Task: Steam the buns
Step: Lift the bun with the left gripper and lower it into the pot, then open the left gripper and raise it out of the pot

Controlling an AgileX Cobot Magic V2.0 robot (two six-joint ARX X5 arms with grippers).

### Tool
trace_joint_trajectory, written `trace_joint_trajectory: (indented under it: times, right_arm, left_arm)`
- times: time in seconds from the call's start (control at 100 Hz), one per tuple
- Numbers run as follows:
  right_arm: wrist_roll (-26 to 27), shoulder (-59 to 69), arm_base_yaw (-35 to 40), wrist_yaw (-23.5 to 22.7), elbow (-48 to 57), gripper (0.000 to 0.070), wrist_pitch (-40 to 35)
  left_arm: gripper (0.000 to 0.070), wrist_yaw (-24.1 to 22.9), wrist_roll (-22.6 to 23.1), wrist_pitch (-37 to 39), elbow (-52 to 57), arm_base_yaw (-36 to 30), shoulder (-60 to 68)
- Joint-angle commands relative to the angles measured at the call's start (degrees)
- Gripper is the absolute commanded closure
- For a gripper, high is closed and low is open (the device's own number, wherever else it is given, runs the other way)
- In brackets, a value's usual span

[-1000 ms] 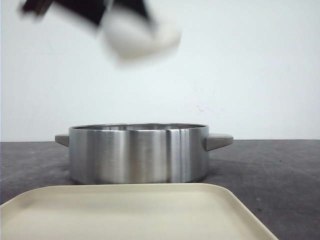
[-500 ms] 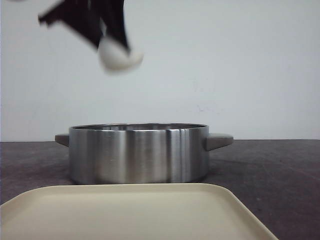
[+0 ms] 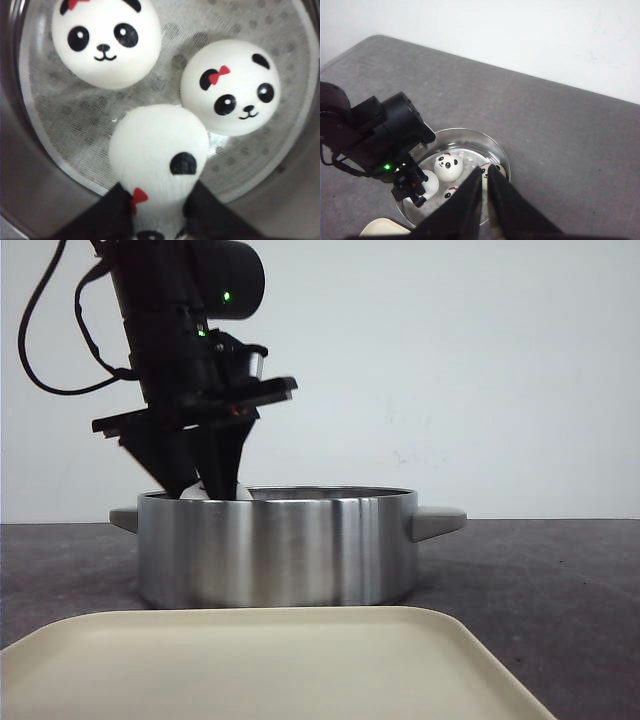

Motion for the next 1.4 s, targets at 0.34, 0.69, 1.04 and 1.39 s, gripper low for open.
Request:
trace_joint_trajectory:
  times: [0.34,0.69,1.04,1.39]
  right_arm:
    - [2.3,0.6,0.6,0.3,1.0,0.0689,-0.4]
    - [-3.8,-3.3,1.2,5.6,-10.7,0.0689,15.1]
    - [-7.1,-14.0,4.3,-3.8,-40.2,0.0689,52.0]
    - [-7.2,-13.3,4.3,-2.0,-42.2,0.0689,54.1]
  left_arm:
    - [0.0131,-0.2,0.0,-2.9,5.0,-0.4,1.1]
    - [0.0654,-0.6,-0.1,4.7,9.0,-1.2,-16.7]
    - [0.0700,-4.2,-0.1,7.1,-0.1,-1.6,-45.2]
    - [0.0700,-13.7,-3.6,9.1,-20.2,-1.6,-68.5]
